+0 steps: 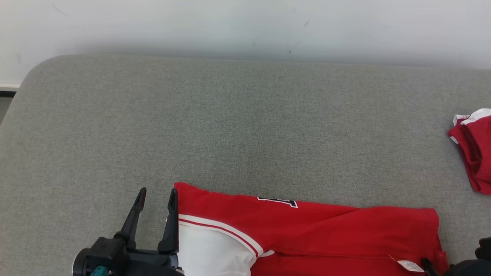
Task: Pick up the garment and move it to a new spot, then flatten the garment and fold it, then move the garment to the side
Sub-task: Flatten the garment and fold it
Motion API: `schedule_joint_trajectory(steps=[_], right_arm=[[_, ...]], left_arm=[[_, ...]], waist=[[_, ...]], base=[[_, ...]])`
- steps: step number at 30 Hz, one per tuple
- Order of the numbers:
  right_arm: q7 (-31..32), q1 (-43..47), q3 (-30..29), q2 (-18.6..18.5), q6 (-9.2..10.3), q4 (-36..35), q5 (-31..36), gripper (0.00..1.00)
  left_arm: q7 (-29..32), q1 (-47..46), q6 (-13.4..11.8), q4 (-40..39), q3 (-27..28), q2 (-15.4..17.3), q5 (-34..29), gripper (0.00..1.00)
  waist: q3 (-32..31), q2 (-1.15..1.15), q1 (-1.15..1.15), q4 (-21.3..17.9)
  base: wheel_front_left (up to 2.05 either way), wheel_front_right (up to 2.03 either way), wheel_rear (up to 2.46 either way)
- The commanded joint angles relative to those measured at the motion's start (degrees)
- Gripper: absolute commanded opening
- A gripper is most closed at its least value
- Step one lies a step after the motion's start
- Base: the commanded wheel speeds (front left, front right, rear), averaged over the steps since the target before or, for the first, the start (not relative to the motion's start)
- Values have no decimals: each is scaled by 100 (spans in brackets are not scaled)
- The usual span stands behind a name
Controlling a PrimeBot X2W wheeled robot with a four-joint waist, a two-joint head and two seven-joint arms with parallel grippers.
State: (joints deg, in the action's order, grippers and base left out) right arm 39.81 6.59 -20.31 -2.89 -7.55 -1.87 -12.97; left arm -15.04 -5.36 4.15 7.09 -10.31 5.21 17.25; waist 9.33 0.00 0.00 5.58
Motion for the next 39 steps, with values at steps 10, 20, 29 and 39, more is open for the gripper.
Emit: schedule_joint_trajectory(steps=[10,20,29,39], right_arm=[[-127,-345,95,8,12,495,147,100],[95,-422,178,29,12,757,75,17],[-225,-660,-149,-15,14,498,214,0],[-325,-542,-1307,-7,13,124,300,0]], left_arm=[[-19,-139,123,38,69,-94,-98,100],[-19,-147,176,96,141,-143,-119,100],[-19,-152,218,134,178,-171,-160,100],[-19,-84,239,139,240,-192,-189,100]], waist=[[155,0,0,94],[168,0,0,123],[158,0,0,77],[89,0,0,26]], base=[[0,0,0],[0,0,0],[0,0,0],[0,0,0]])
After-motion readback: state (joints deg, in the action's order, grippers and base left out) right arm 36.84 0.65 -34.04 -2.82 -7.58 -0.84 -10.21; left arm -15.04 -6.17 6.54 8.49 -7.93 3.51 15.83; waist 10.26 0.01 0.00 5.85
